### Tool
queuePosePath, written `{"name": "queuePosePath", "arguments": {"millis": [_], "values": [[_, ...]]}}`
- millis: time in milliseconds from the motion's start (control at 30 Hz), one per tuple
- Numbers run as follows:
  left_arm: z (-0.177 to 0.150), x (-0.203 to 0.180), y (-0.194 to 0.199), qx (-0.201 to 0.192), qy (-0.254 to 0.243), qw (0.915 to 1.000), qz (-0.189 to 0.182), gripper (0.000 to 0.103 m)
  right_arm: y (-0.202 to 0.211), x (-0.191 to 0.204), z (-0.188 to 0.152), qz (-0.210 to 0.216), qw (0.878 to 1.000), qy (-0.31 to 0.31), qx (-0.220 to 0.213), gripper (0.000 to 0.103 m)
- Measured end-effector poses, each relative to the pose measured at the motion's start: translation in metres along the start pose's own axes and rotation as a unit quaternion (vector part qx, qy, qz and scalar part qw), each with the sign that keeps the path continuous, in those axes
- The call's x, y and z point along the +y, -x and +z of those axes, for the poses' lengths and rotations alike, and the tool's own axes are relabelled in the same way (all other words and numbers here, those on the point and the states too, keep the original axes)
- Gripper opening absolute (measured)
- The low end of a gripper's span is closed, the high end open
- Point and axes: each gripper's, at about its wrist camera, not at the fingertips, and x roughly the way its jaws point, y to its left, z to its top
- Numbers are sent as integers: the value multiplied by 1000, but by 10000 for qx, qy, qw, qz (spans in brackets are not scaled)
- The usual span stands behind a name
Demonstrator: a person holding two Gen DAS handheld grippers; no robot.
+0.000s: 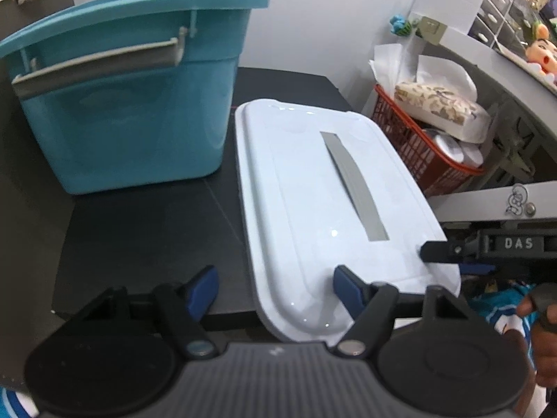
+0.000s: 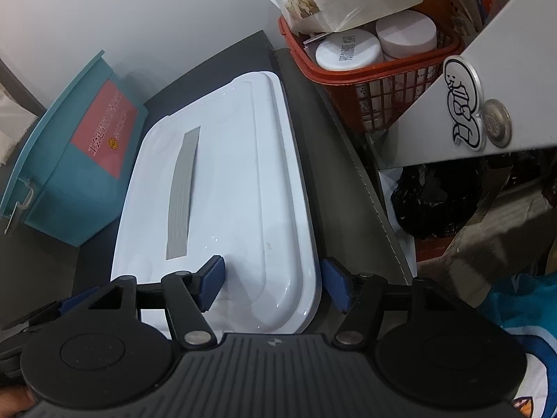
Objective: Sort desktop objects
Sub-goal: 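Close the right tool on the white lid's edge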
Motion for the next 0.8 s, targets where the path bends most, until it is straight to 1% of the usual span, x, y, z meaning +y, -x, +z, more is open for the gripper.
{"name": "queuePosePath", "arguments": {"millis": [67,100,133,467,533,600,633,700,800], "values": [[0,-2,0,2,-30,9999,-99,67,0,0,0,0,10000,0,-1,67],[1,-2,0,5,-36,9998,-171,62,0,0,0,1,10000,2,-3,67],[1,-3,0,8,-45,9997,-225,60,-1,0,1,1,10000,5,-7,67],[0,-7,2,-21,-86,9997,-233,60,-6,0,3,67,10000,-47,-51,69],[-1,-7,2,-17,-77,9997,-247,60,-8,-1,3,132,9999,-84,-36,73],[-1,-7,3,-19,-68,9997,-252,60,-11,-2,2,204,9997,-114,2,82],[-1,-6,3,-10,-81,9996,-279,59,-13,-2,2,244,9996,-148,20,84],[1,-4,3,26,-137,9992,-383,56,-17,-1,1,295,9994,-162,80,91],[-1,-10,2,10,-306,9990,-331,56,-23,1,-2,264,9995,-101,160,95]]}}
